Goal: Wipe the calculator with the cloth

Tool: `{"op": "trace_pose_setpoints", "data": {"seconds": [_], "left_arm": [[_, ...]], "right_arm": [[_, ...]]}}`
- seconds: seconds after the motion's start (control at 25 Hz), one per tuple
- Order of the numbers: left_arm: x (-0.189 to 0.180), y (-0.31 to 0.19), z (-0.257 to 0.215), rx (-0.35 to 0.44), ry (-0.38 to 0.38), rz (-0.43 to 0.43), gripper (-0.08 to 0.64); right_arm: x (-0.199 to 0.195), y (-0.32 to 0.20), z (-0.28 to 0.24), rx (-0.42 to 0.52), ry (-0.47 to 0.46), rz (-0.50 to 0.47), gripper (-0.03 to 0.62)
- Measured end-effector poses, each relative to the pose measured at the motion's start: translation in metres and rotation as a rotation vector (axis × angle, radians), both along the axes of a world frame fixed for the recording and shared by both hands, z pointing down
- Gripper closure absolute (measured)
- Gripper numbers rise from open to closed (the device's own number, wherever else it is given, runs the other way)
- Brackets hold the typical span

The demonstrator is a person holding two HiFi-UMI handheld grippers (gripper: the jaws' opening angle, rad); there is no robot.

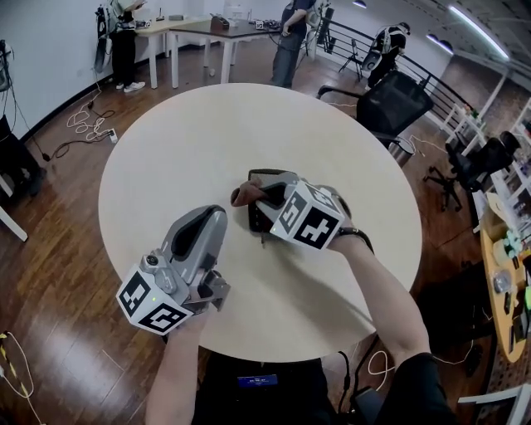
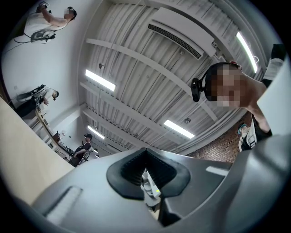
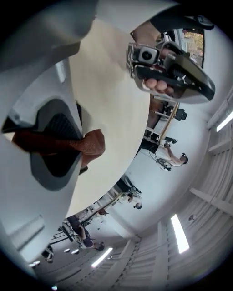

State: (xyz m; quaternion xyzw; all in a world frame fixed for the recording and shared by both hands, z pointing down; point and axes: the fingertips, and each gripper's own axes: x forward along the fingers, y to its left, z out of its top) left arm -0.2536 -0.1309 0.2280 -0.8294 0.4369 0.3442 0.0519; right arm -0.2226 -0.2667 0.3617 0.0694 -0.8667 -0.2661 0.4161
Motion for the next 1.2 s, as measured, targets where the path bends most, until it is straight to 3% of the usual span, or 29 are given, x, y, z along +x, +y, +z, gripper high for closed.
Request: {"op": "trace_pose_setpoints", "data": {"seconds": [0.24, 0.32, 0.4, 0.56, 0.68, 1.0, 1.2], "left_arm": [[0.0, -0.001, 0.0, 0.0, -0.002, -0.002, 0.557], [0.0, 0.0, 0.0, 0.0, -0.005, -0.003, 0.557], [-0.001, 0.0, 0.001, 0.0, -0.007, -0.004, 0.556], [-0.005, -0.001, 0.002, -0.005, -0.005, -0.004, 0.557], [-0.006, 0.0, 0.003, -0.004, 0.003, -0.004, 0.557], [-0.001, -0.002, 0.0, -0.005, -0.003, -0.002, 0.557], [-0.001, -0.002, -0.001, -0.004, -0.001, -0.004, 0.557]], "right_arm": [[0.032, 0.069, 0.014, -0.162, 0.092, -0.179, 0.543], [0.036, 0.076, 0.009, -0.207, 0.069, -0.204, 0.541], [0.028, 0.053, -0.009, -0.177, -0.021, -0.134, 0.541], [0.006, -0.029, -0.043, 0.032, -0.195, 0.11, 0.541], [-0.003, -0.061, -0.037, 0.102, -0.18, 0.182, 0.541], [0.007, -0.002, 0.001, 0.039, -0.008, 0.005, 0.541], [0.036, 0.062, 0.011, -0.102, 0.067, -0.135, 0.543]]}}
